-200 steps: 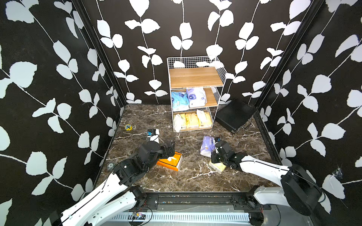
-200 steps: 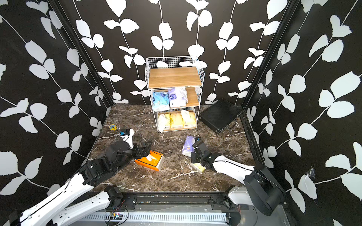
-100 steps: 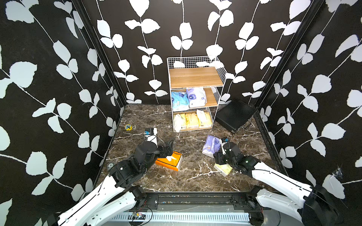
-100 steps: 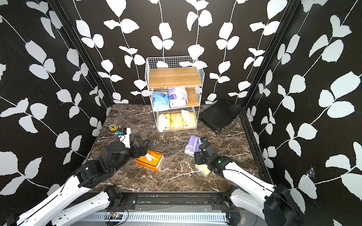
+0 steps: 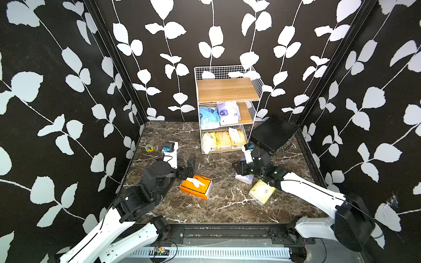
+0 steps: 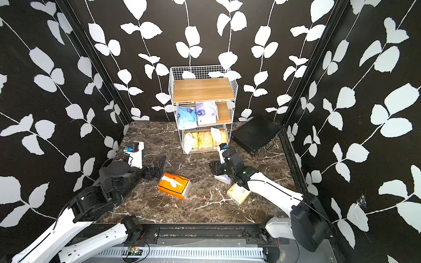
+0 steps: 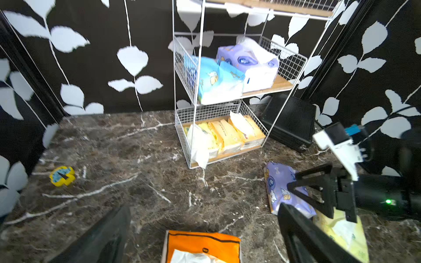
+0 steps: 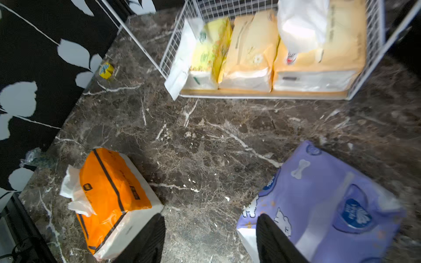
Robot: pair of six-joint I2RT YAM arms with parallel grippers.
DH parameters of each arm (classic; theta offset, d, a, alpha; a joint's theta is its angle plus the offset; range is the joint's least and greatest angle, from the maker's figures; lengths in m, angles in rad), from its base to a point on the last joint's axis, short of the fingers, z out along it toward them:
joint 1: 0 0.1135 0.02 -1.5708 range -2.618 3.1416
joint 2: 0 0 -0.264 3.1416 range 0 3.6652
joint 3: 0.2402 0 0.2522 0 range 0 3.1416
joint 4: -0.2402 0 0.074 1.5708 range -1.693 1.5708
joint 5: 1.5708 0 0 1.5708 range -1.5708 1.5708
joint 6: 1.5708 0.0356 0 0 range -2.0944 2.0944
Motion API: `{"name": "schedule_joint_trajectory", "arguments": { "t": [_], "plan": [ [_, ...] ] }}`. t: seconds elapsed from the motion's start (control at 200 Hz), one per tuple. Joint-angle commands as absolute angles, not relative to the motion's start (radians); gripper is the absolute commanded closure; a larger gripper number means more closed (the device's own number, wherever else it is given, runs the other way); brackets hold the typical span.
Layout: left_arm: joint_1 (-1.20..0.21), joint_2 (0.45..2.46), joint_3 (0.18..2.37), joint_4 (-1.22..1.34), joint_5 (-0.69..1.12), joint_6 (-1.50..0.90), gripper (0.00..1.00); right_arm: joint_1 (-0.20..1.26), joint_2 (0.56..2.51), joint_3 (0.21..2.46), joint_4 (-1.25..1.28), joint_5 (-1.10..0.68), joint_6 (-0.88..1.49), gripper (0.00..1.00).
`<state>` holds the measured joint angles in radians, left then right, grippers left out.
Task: Remove the tissue boxes from the shelf
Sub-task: Adjust the box of tissues at the center of the board.
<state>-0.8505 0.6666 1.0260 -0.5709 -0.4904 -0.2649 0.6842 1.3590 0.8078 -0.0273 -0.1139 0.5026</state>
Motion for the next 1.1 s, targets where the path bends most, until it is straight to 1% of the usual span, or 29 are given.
{"name": "schedule_joint_trajectory", "arguments": {
  "t": [0.0,0.12,0.19,0.235,0.36,0.435,0.58,0.645,0.71,0.745,0.795,0.88,0.99,1.095],
  "plan": [
    [-0.851,0.655,1.051,-0.536,-0.542,-0.081,0.01,0.698,1.442,0.798,0.093,-0.126,0.548,0.35],
    [-0.836,0.717,1.049,-0.492,-0.508,0.007,0.01,0.699,1.499,0.765,0.121,-0.092,0.571,0.35],
    [-0.784,0.774,1.052,-0.465,-0.447,0.01,0.01,0.699,1.501,0.747,0.089,-0.04,0.571,0.35],
    [-0.714,0.804,1.049,-0.439,-0.356,-0.02,0.01,0.699,1.494,0.735,0.062,0.005,0.564,0.34],
    [-0.41,0.863,1.006,-0.32,-0.035,-0.149,0.01,0.685,1.458,0.707,-0.022,0.064,0.543,0.33],
    [-0.321,0.915,1.02,-0.304,0.056,-0.162,0.01,0.67,1.403,0.694,-0.062,0.083,0.526,0.33],
    [-0.307,1.012,1.063,-0.292,0.058,-0.106,0.01,0.643,1.265,0.707,-0.119,0.097,0.483,0.33],
    [-0.307,1.049,1.057,-0.247,0.064,-0.07,0.01,0.643,1.209,0.747,-0.131,0.08,0.462,0.33],
    [-0.301,1.101,1.08,-0.243,-0.006,-0.089,0.01,0.641,1.174,0.801,-0.134,0.066,0.46,0.33],
    [-0.288,1.138,1.107,-0.246,0.016,-0.095,0.01,0.641,1.162,0.836,-0.136,0.064,0.459,0.33],
    [-0.269,1.19,1.176,-0.276,0.085,-0.084,0.01,0.638,1.153,0.884,-0.13,0.065,0.457,0.33],
    [-0.265,1.247,1.272,-0.328,0.118,-0.103,0.01,0.619,1.149,0.936,-0.059,0.037,0.476,0.35],
    [-0.265,1.238,1.197,-0.212,0.205,-0.121,0.01,0.568,1.191,1.009,0.06,-0.046,0.535,0.38],
    [-0.265,1.204,1.191,-0.242,0.218,-0.115,0.01,0.55,1.277,1.125,0.096,-0.077,0.536,0.38]
  ]
}}
